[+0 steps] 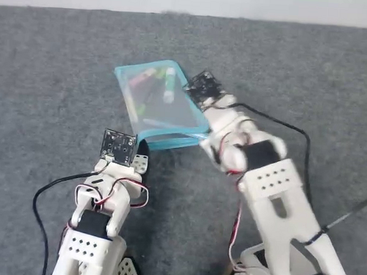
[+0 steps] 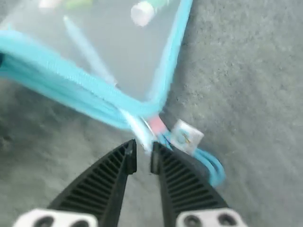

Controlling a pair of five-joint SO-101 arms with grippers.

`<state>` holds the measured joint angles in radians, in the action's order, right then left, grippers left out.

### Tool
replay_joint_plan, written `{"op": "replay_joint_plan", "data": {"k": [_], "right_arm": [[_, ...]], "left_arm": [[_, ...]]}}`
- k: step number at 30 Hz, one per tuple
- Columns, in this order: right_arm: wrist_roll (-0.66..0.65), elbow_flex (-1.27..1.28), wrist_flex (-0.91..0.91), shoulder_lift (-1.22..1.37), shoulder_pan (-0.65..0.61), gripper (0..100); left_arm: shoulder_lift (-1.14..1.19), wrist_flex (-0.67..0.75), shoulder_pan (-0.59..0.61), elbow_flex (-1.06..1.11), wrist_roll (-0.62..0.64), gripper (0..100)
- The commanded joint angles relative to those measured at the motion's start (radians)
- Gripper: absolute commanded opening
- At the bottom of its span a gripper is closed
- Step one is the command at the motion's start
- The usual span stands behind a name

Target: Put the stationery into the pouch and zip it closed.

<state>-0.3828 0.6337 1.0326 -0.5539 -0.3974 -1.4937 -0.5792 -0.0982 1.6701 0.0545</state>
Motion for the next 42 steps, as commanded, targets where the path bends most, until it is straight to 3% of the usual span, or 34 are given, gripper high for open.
{"op": "replay_joint_plan", "data": {"k": [1,6,14,25,36,42], "right_arm": [[-0.094,-0.028,0.044,-0.016,0.156,6.3],[-0.107,-0.04,0.024,0.142,0.199,2.3],[-0.038,-0.051,-0.156,0.297,0.039,2.8],[-0.026,-0.044,-0.257,0.177,-0.234,2.8],[-0.04,0.13,-0.211,-0.133,-0.225,2.8],[-0.035,0.141,-0.171,-0.142,-0.226,6.9]], "left_arm": [[-0.018,0.009,0.006,-0.065,-0.008,1],[-0.018,0.011,0.005,-0.067,-0.008,1],[-0.018,0.008,0.006,-0.067,-0.008,1],[-0.018,0.011,0.006,-0.067,-0.008,1],[-0.018,0.011,0.006,-0.065,-0.009,1],[-0.018,0.011,0.006,-0.065,-0.009,1]]}}
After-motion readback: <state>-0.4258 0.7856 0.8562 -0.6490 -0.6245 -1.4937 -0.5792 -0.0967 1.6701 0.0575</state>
